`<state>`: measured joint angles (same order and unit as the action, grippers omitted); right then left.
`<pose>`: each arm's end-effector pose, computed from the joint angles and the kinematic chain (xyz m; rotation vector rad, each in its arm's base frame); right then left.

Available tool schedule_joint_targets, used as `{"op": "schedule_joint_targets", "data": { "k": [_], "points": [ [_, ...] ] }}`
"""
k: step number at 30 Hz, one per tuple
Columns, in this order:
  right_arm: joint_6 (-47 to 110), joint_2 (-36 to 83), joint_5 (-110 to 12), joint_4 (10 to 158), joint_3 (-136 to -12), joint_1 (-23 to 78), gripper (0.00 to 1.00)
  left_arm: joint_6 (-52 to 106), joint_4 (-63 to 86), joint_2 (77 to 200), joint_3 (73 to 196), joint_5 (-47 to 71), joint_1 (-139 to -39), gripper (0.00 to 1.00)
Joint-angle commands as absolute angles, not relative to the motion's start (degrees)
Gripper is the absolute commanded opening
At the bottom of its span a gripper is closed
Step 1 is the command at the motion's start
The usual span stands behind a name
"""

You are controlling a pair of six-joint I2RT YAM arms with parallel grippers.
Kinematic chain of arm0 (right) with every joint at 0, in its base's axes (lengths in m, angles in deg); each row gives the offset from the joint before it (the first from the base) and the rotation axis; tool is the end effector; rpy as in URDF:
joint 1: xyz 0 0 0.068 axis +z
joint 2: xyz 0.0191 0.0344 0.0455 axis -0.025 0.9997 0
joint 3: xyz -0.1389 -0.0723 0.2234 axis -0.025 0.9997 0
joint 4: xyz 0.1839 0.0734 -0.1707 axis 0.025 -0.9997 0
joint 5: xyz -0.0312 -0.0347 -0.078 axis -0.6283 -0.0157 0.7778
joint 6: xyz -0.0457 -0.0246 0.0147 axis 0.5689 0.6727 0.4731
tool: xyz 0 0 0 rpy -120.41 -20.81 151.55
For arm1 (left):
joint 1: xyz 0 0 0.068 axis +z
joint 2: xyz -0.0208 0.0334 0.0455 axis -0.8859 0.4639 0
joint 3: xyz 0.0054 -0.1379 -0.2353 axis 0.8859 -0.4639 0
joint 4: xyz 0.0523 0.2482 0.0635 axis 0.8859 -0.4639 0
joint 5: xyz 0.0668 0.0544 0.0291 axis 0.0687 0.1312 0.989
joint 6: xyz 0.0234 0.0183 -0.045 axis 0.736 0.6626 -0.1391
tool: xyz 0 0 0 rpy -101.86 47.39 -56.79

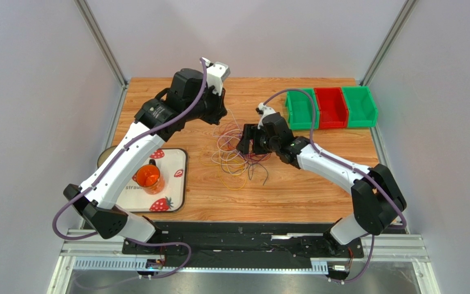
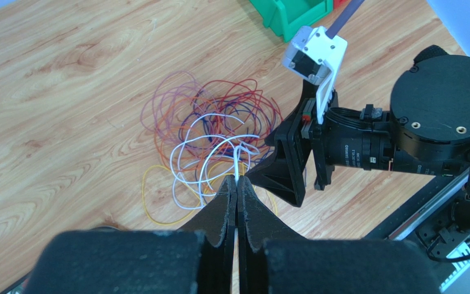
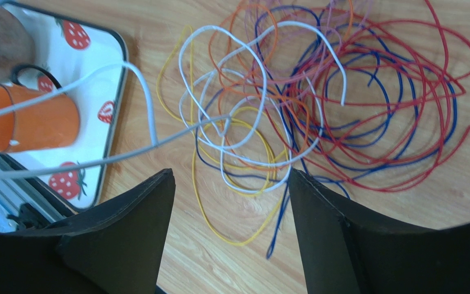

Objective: Untangle the cables
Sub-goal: Untie the cable.

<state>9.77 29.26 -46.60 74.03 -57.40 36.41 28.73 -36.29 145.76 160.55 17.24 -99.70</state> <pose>0.2631 0.2086 0.2455 -0.2456 2.3363 0.7073 0.2384 -0.1841 0.4443 0.5313 2.0759 -0.5494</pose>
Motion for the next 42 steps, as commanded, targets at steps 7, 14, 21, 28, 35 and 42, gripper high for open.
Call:
{"op": "schedule_joint_targets", "data": {
  "k": [7,14,21,28,35,42],
  "points": [
    [4.55,34.21,-42.49,89.01,-56.73,37.15,0.70,28.75,-36.46,144.87,163.13,16.47,-98.66,0.00],
    [2.53,37.20,-41.17,91.21,-56.21,37.24,0.68,28.40,-36.55,145.66,163.92,15.24,-98.13,0.00],
    [1.30,39.75,-41.17,93.93,-56.03,37.24,0.68,27.79,-36.37,146.10,163.74,14.27,-98.05,0.00],
    [0.60,42.74,-41.69,95.25,-57.70,37.15,0.65,27.52,-36.28,146.71,163.83,13.83,-98.13,0.00],
    [0.15,43.97,-42.31,96.57,-57.97,37.33,0.62,27.08,-34.97,147.41,161.99,13.39,-97.96,0.00],
    [-0.02,43.97,-43.10,97.27,-58.58,37.33,0.59,26.03,-33.12,148.56,159.61,12.78,-97.96,0.00]
  ]
}}
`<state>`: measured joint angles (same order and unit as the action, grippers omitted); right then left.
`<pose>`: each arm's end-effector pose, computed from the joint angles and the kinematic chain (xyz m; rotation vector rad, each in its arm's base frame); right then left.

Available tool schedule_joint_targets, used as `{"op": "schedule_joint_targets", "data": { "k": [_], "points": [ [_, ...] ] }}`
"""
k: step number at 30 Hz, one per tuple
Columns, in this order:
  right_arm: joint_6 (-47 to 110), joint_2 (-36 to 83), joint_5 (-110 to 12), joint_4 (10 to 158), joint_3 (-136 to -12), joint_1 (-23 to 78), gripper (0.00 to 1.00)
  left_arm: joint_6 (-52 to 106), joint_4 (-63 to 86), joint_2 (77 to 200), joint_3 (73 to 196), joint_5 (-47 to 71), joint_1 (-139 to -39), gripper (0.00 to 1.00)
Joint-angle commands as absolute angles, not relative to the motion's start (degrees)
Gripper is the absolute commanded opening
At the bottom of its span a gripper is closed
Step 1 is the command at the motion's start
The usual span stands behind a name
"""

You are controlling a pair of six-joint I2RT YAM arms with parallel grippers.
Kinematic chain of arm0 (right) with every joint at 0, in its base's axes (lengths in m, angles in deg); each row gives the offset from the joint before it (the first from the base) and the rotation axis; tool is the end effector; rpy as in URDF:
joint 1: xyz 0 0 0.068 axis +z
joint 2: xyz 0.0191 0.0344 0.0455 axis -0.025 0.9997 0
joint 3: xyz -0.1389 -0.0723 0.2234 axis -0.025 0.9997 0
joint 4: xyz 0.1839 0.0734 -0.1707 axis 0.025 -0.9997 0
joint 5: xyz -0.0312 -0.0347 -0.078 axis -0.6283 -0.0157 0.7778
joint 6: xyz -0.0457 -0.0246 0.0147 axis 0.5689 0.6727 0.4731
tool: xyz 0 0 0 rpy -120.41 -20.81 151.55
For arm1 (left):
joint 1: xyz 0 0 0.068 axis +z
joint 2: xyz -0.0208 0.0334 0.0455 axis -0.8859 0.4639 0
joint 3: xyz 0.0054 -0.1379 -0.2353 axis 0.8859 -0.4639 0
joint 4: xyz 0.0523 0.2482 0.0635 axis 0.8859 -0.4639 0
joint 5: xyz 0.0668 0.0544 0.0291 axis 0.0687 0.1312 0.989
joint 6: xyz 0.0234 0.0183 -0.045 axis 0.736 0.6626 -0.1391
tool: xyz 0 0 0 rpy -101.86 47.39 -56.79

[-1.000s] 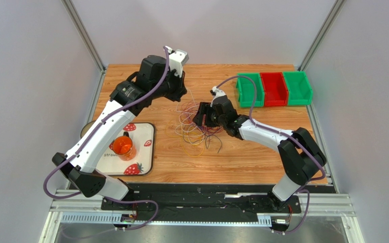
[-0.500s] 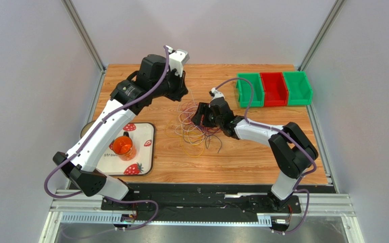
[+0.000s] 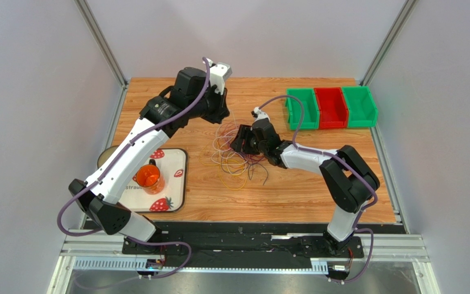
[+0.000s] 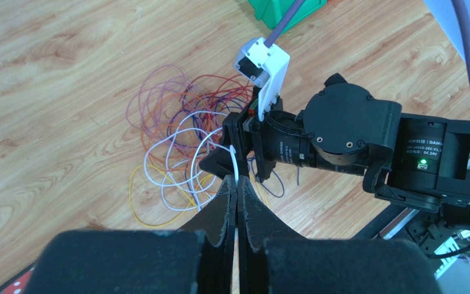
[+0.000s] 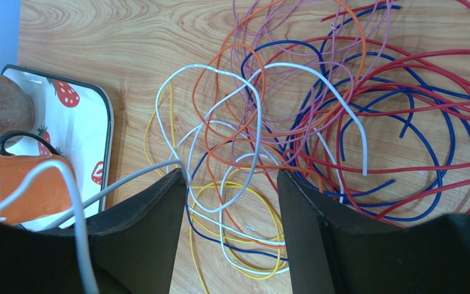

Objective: Untangle the cables
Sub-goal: Untie the cable.

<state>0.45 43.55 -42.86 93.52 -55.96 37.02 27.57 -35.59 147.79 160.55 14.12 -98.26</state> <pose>0.2966 0.2368 0.1825 -0.0315 2.2938 0.7617 0.2516 -0.1867 0.4353 0.5226 2.1101 -0.5952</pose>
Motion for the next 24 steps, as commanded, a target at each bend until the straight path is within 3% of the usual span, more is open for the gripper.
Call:
{"op": "schedule_joint_targets", "data": {
  "k": [1,7,13,24],
  "points": [
    [-0.02,44.23,-43.10,97.27,-58.93,37.33,0.59,25.94,-33.03,148.82,159.53,12.25,-98.04,0.00],
    [-0.98,46.60,-44.33,98.15,-60.07,37.24,0.52,25.41,-32.50,149.09,158.91,11.72,-98.05,0.00],
    [-1.60,45.99,-45.47,98.16,-59.90,38.47,0.52,25.59,-32.15,149.17,157.86,12.24,-98.05,0.00],
    [0.86,33.52,-43.89,93.49,-52.08,40.40,0.61,26.20,-31.71,149.53,157.15,12.51,-96.12,0.00]
  ]
}}
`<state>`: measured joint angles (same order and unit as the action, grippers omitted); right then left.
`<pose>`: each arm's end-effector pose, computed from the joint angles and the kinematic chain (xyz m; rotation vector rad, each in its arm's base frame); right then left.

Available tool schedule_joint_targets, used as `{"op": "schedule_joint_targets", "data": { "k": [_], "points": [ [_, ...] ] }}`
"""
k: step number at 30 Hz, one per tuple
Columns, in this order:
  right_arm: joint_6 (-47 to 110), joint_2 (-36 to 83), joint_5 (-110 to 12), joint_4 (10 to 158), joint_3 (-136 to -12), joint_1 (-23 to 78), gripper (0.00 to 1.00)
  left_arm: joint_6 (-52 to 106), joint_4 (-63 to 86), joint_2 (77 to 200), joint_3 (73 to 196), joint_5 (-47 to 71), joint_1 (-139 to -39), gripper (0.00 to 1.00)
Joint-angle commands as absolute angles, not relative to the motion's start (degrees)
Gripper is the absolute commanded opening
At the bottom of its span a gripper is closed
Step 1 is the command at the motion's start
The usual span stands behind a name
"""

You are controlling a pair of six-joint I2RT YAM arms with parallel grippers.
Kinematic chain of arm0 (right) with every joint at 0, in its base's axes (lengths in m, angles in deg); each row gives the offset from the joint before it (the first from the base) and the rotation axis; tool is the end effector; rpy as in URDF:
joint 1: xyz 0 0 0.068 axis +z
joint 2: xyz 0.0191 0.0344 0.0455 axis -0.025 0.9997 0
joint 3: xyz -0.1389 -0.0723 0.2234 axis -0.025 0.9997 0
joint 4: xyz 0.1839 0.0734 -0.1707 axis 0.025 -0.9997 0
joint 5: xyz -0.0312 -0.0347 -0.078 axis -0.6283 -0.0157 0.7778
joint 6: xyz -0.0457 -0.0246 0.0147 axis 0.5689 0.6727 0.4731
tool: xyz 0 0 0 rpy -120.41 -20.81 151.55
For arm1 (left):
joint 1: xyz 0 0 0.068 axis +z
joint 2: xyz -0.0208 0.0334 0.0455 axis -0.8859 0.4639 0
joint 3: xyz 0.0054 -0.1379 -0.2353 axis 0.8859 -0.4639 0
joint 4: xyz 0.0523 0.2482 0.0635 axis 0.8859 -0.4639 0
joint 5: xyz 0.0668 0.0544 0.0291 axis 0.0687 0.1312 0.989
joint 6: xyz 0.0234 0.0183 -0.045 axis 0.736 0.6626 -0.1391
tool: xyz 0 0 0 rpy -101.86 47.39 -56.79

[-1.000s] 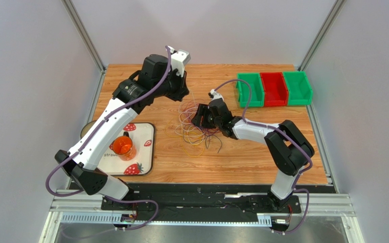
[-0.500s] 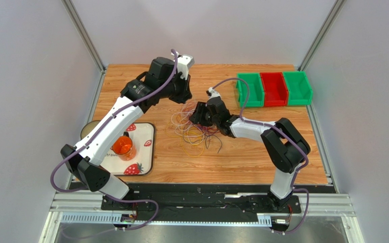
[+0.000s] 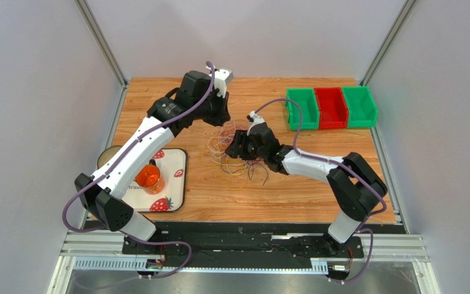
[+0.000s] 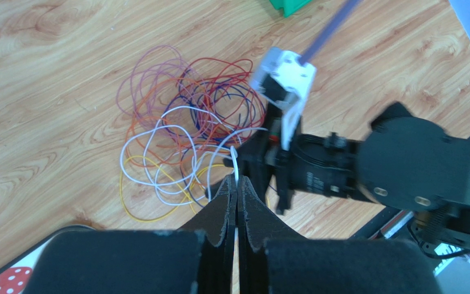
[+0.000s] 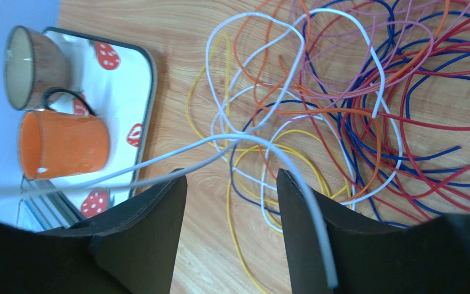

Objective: Untangle the cables
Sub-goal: Untie the cable.

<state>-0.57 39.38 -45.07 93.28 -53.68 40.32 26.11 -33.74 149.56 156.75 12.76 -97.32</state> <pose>0.2717 0.2457 0.1955 -0.1013 2.2876 0.8551 0.2659 -0.1914 0.4078 0.5025 2.1870 -0.6056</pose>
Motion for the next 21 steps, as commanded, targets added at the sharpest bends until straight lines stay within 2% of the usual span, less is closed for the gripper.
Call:
{"op": "schedule_joint_targets", "data": {
  "k": [1,7,12,21],
  "points": [
    [0.86,32.21,-43.63,93.49,-51.55,40.32,0.61,26.20,-31.80,149.44,157.33,12.34,-95.85,0.00],
    [0.95,33.59,-42.75,93.41,-54.35,40.31,0.63,26.12,-29.61,149.52,154.88,11.72,-92.43,0.00],
    [2.00,40.17,-43.45,92.70,-61.56,40.31,0.63,24.27,-27.76,147.34,150.83,7.24,-87.68,0.00],
    [3.49,48.54,-45.30,89.46,-71.14,40.31,0.62,24.36,-27.93,143.38,145.12,8.73,-83.46,0.00]
  ]
}}
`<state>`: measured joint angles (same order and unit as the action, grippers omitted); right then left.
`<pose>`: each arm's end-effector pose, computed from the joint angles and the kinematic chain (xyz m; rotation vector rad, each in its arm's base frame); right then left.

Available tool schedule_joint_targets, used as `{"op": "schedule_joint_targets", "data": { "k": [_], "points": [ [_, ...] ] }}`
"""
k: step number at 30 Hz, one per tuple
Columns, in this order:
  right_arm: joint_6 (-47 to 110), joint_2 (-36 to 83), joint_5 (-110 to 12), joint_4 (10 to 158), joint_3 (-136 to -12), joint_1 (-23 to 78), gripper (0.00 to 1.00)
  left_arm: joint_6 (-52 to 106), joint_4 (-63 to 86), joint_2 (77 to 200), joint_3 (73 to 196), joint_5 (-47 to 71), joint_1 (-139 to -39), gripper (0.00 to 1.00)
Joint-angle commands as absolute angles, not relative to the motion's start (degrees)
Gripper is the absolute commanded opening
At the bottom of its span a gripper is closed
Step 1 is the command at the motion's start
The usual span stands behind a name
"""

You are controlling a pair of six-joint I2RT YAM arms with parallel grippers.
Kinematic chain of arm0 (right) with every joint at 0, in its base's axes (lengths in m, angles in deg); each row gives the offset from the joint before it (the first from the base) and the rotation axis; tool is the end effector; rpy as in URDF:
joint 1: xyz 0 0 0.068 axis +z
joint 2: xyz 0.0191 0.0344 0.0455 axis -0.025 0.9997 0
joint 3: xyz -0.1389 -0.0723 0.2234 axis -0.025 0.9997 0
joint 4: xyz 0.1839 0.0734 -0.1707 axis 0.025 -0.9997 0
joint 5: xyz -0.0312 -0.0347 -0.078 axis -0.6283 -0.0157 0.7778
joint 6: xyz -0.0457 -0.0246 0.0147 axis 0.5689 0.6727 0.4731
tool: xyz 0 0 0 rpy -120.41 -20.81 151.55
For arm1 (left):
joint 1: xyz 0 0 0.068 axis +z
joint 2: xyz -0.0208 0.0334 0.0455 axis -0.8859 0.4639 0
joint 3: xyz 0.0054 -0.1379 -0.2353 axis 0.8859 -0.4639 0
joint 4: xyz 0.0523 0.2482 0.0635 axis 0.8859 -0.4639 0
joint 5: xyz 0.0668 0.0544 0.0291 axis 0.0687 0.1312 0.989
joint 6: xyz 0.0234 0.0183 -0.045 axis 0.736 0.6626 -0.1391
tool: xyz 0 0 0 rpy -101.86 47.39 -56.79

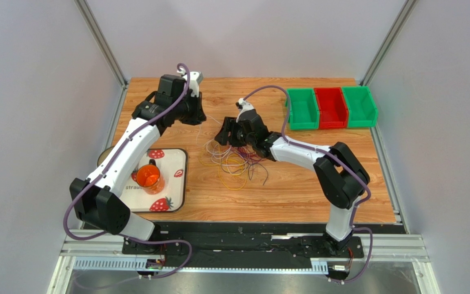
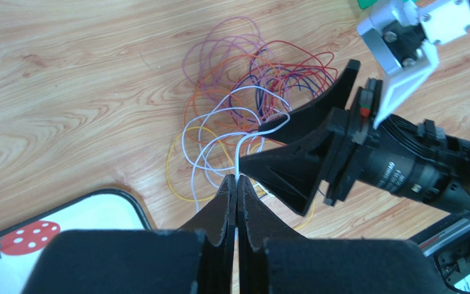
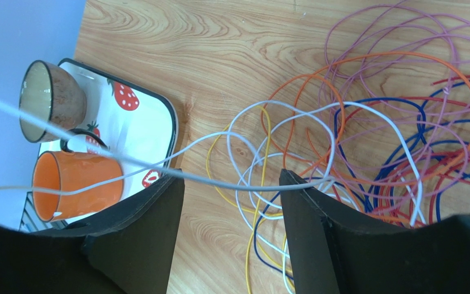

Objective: Untangle the cables
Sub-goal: Untie the cable.

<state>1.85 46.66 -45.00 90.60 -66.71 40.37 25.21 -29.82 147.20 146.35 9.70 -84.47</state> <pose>0.3065 0.2772 0.2170 -0.1485 2.2237 0.8623 0.2965 -0.1274 0.3671 0.2653 2.2828 -0.5363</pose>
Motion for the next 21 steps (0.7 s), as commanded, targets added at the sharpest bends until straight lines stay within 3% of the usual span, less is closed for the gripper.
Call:
{"op": "schedule_joint_targets", "data": {
  "k": [1,21],
  "points": [
    [3.67,48.45,-45.30,89.02,-71.24,40.40,0.62,24.36,-27.93,143.37,144.85,8.56,-83.28,0.00],
    [5.87,44.60,-39.41,86.71,-68.70,40.31,0.60,22.43,-31.01,148.82,144.49,13.48,-82.22,0.00]
  ]
}}
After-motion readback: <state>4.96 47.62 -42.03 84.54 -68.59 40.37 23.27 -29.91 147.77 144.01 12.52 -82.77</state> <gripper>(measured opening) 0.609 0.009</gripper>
